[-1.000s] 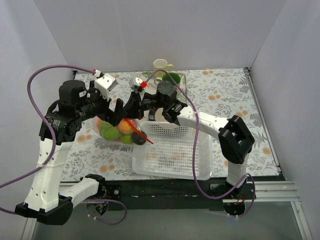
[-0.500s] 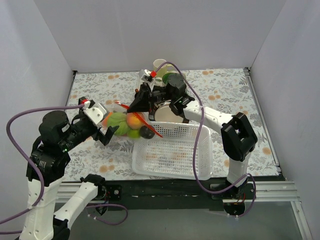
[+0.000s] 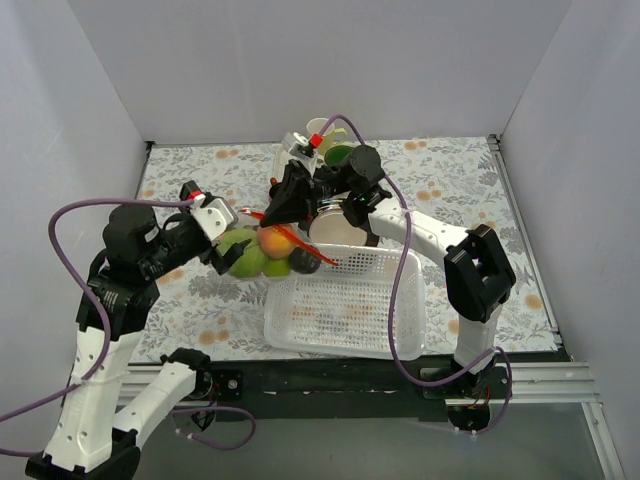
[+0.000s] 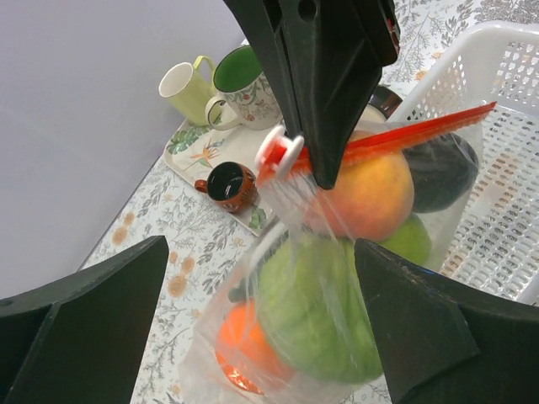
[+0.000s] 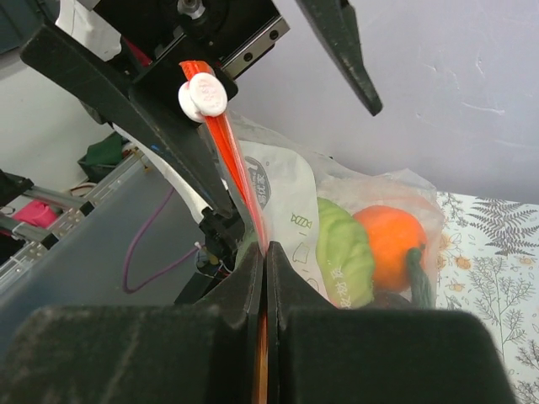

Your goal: Open the zip-top bag and remove the fake food

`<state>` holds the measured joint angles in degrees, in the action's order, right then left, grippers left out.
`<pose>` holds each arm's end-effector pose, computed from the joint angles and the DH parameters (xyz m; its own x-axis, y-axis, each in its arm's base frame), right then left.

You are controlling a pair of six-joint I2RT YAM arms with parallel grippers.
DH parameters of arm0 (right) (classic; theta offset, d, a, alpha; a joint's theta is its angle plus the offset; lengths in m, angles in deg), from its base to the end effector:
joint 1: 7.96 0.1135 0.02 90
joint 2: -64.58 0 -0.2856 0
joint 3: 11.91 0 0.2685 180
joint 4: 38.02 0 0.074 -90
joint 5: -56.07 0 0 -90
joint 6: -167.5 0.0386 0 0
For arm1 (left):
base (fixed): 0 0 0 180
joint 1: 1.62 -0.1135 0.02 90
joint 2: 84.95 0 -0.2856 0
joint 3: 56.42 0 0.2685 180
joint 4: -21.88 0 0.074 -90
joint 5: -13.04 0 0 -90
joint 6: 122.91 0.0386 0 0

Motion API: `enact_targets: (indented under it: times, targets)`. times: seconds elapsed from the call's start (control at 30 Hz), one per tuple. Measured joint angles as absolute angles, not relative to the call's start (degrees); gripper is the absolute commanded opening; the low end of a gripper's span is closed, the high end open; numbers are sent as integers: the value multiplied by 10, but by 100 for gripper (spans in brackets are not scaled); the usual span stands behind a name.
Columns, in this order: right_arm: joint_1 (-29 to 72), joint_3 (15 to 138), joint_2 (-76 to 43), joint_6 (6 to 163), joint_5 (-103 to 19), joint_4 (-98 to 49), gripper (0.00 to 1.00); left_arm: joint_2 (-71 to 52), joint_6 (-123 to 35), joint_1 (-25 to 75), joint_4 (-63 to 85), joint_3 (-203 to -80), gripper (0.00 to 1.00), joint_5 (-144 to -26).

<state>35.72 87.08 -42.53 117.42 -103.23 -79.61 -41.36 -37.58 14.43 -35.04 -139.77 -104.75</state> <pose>0.2954 0.3320 0.3969 -0.2129 0.1103 -0.9708 -0.8760 -0.4617 0.1396 0.1131 -0.0513 0.4502 -0.3374 0.0221 -0.9411 0.6474 0.7312 -0.2149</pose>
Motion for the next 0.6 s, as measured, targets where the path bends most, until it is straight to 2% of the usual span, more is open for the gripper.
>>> enact_targets:
  times: [0.07,0.1,0.23,0.47,0.53,0.6]
  targets:
    - [357,870,-425,1179,-1036,-802,1,-398,-368,144,-352,-1412,68,-1055]
    - [357,869,-425,1181,-1037,-805,1,-390,-360,144,-355,-1420,54,-1061]
    - [357,864,-425,1184,-1041,-809,1,-352,-322,144,-413,-1476,35,-1087]
    - [357,864,-425,1189,-1047,-810,1,-299,-278,145,-506,-1561,30,-1120]
    - [357,864,-426,1190,-1047,-810,1,-299,-273,145,-518,-1561,27,-1125]
    - [357,864,-426,1191,-1047,-810,1,-298,-269,145,-529,-1561,18,-1127]
